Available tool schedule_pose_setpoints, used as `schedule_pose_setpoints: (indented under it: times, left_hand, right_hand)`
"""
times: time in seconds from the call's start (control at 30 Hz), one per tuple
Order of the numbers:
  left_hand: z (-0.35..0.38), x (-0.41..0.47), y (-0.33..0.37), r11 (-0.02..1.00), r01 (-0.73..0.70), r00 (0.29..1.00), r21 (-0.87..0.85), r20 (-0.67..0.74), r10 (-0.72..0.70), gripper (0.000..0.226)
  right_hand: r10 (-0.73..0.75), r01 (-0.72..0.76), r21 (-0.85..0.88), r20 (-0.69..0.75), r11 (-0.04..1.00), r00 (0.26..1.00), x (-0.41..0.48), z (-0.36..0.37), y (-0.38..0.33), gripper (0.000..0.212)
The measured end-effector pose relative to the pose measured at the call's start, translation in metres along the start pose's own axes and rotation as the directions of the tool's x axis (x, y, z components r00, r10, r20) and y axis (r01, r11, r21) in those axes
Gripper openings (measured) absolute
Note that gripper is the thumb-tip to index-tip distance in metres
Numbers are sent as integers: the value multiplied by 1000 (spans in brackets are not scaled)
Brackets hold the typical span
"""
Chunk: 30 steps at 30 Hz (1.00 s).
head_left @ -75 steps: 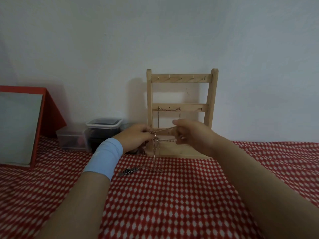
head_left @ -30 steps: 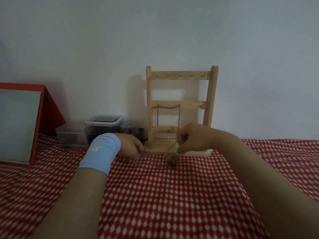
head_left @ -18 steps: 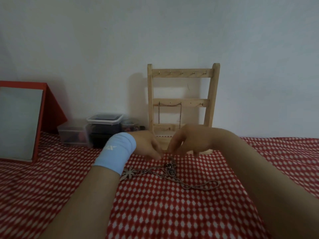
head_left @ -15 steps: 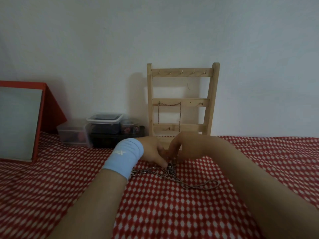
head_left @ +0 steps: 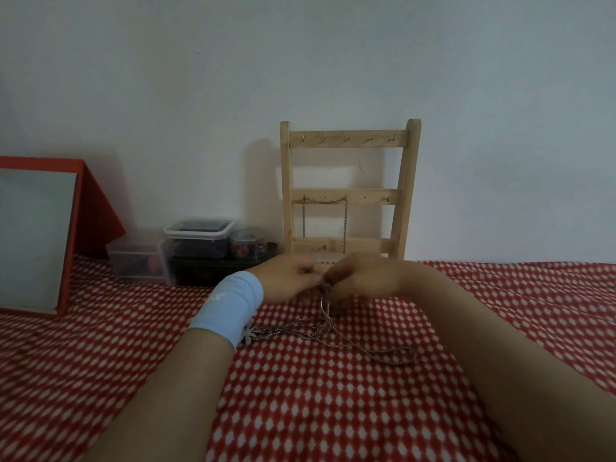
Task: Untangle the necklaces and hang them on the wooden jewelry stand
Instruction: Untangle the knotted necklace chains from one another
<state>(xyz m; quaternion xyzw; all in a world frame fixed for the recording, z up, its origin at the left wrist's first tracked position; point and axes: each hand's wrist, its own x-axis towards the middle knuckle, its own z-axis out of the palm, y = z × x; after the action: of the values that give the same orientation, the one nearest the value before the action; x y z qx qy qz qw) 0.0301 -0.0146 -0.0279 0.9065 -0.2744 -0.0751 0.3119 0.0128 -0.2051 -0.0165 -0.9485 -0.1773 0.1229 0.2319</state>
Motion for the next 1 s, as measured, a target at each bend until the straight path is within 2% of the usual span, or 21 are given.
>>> schedule_pose_setpoints:
  times: [0.1, 0.2, 0.33, 0.47, 0.6, 0.77, 0.9, 1.0]
  left_hand:
    - [-2, 1, 4, 978, -20, 996, -209, -89, 1, 15]
    - [-1, 3, 3, 927, 8, 993, -376, -105, -52, 16]
    - [3, 5, 1, 836, 43, 991, -547, -83, -105, 15]
    - [5, 4, 4, 759, 110, 982, -641, -46, -181, 23]
    - [5, 2, 2, 714, 121, 979, -689, -38, -203, 33]
    - [5, 2, 3, 680, 92, 983, -727, -45, -181, 27]
    - [4, 3, 2, 644, 88, 978, -760, -55, -199, 29]
    - [2, 3, 2, 658, 105, 975, -746, -55, -217, 30]
  right_hand:
    - [-35, 42, 163, -44, 986, 998, -2, -1, -2, 19]
    - [-17, 55, 323, -120, 945, 993, -4, -3, -1, 18]
    - [33, 35, 518, -122, 855, 992, -6, -4, 1, 10]
    - [85, -10, 484, -133, 875, 987, -6, -6, 2, 18]
    - [101, -9, 443, -183, 896, 978, -7, -7, 2, 7]
    - [72, 21, 480, -175, 877, 982, -10, -10, 2, 5]
    - [56, 191, 509, -430, 839, 901, -12, -13, 4, 13]
    - [-1, 251, 541, -420, 802, 907, -12, -16, 4, 26]
